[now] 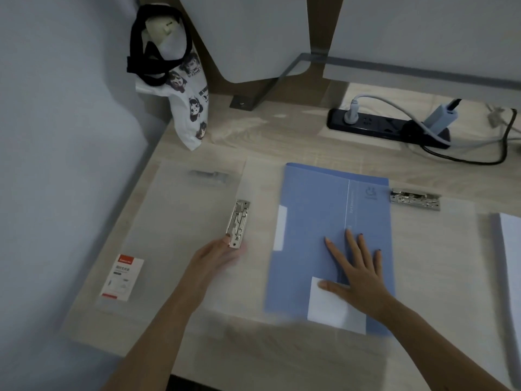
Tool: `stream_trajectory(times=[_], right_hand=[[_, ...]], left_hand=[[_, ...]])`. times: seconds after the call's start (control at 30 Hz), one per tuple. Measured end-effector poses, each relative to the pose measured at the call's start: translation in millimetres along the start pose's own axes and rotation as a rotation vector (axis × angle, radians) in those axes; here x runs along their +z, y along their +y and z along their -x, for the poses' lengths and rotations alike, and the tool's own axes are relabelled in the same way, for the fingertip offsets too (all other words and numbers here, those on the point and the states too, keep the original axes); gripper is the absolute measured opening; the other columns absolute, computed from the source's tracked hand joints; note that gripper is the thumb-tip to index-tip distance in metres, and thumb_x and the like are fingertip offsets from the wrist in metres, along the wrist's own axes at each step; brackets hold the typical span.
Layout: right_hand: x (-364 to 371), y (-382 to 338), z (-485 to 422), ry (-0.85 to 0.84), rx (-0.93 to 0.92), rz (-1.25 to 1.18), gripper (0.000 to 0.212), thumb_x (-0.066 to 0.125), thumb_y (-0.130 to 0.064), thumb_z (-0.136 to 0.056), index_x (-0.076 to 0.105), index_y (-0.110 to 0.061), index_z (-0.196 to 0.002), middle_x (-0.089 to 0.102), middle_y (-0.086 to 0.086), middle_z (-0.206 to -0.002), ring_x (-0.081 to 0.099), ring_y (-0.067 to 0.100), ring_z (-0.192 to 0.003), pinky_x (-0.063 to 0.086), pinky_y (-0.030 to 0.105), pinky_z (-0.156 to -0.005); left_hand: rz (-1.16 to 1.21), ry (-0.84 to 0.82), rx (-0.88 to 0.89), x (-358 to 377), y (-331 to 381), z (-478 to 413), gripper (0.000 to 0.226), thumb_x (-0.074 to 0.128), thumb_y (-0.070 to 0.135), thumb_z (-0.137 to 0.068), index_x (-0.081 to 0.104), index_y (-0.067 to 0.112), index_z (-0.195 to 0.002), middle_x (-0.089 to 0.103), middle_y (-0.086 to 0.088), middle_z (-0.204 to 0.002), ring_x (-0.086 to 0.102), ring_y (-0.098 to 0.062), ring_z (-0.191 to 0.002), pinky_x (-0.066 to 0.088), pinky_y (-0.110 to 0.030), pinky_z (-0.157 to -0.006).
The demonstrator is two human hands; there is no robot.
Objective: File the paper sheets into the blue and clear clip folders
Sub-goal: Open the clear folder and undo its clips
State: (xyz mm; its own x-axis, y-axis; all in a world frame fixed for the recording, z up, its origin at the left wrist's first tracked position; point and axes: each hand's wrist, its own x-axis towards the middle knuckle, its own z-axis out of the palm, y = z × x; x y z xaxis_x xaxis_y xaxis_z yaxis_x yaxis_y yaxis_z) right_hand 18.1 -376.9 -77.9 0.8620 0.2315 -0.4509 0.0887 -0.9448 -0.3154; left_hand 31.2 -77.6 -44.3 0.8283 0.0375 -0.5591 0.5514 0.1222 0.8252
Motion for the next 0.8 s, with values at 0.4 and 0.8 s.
stream_trajectory(times=[0.4, 0.8], right_hand=[[3.4, 0.8, 0.6, 0.050, -0.020, -0.039, 0.082, -0.003, -0.094, -0.053, -0.034, -0.061, -0.121, -0.031, -0.004, -0.147, -0.032, 0.022, -0.136, -0.026, 0.043, -0.106], [1.0, 4.3, 1.9, 0.070, -0.029, -0.051, 0.080, -0.003, -0.094, -0.054, -0.037, -0.062, -0.119, -0.036, -0.006, -0.146, -0.036, 0.017, -0.135, -0.025, 0.040, -0.107]], left_hand=[[-0.168, 0.134, -0.154, 24.4, 51.3, -44.8, 0.049, 0.042, 0.061, -0.086, 0.061, 0.022, -0.064, 0.063, 0.003, -0.063, 0.059, -0.011, -0.052, 0.046, -0.022, -0.055], [-0.813, 0.279, -0.124, 32.1, 65.7, -79.1, 0.055, 0.039, 0.060, -0.088, 0.053, 0.008, -0.074, 0.057, -0.009, -0.075, 0.057, -0.027, -0.079, 0.041, -0.034, -0.078]])
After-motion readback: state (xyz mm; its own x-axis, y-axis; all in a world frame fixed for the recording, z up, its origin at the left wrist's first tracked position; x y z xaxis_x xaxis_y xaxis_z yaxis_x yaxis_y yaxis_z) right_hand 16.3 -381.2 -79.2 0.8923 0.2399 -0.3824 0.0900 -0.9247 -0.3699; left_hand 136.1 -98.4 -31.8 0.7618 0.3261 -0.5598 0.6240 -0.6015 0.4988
